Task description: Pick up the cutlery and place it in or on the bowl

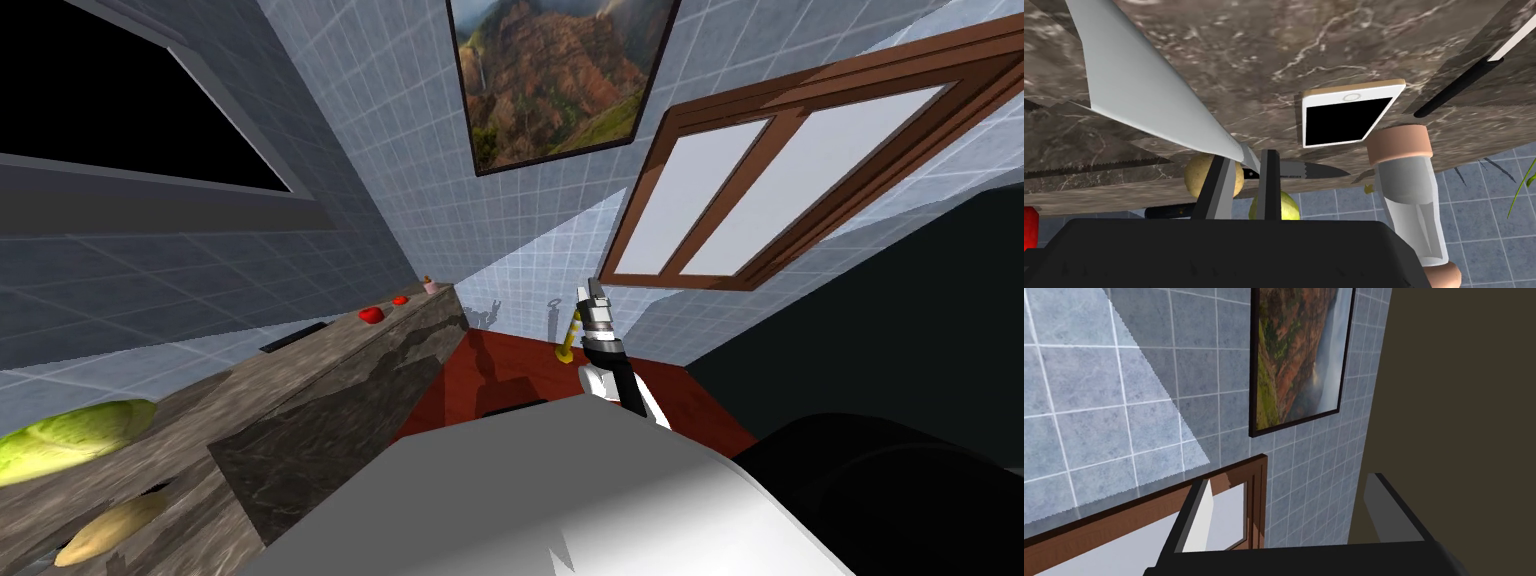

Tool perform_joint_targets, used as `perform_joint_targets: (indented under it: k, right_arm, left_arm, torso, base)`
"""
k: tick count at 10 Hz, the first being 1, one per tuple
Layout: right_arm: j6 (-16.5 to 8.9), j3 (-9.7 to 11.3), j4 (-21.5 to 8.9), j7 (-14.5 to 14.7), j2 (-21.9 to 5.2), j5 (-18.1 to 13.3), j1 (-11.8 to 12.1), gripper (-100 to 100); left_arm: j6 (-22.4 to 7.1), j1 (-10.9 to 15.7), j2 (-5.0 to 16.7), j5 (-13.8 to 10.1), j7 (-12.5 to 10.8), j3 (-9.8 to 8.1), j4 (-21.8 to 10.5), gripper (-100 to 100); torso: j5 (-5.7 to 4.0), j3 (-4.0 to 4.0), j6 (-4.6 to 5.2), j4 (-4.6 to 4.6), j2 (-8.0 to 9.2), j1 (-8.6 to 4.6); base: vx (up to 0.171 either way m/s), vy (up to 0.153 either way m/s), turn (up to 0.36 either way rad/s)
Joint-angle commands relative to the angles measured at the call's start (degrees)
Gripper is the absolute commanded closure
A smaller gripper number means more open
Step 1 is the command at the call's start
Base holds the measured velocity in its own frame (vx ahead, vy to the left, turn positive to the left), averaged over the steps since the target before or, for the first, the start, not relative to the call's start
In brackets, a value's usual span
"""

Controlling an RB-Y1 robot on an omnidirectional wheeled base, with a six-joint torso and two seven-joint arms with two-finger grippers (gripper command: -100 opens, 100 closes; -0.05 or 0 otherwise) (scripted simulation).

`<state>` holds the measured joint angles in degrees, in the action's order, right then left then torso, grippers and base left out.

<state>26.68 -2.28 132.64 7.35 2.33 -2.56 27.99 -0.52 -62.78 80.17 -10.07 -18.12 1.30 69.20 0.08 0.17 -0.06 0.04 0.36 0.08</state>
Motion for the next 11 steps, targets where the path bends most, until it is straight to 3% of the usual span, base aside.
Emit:
perform_joint_targets:
  k: [1,3,6,9,11]
  right_arm:
    - [0.0,0.0,0.0,0.0,0.0,0.0,0.0,0]
    - [0.0,0.0,0.0,0.0,0.0,0.0,-0.01,0]
    - [0.0,0.0,0.0,0.0,0.0,0.0,0.0,0]
    - [0.0,0.0,0.0,0.0,0.0,0.0,0.0,0]
    - [0.0,0.0,0.0,0.0,0.0,0.0,0.0,0]
  left_arm:
    - [2.6,-1.36,1.18,-0.87,-1.59,0.74,-2.75,100]
    - [6.06,-2.29,2.3,-1.92,-3.56,2.29,-6.91,100]
    - [7.78,-2.62,2.81,-2.46,-4.56,3.13,-8.99,100]
    - [12.79,-3.09,4.06,-4.1,-7.51,5.88,-14.54,100]
    - [14.38,-3.07,4.38,-4.65,-8.47,6.86,-16.95,100]
  torso:
    - [0.0,0.0,0.0,0.0,0.0,0.0]
    - [-0.05,0.11,0.0,0.04,0.2,-0.1]
    - [-0.05,0.11,-0.02,0.03,0.19,-0.06]
    - [-0.03,0.08,0.01,0.02,0.15,-0.02]
    - [-0.09,0.17,-0.12,0.05,0.29,-0.21]
  base:
    - [-0.086,-0.036,-0.179]
    - [-0.128,-0.041,-0.171]
    - [-0.081,-0.015,-0.051]
    - [-0.106,-0.03,-0.121]
    - [-0.131,-0.043,-0.036]
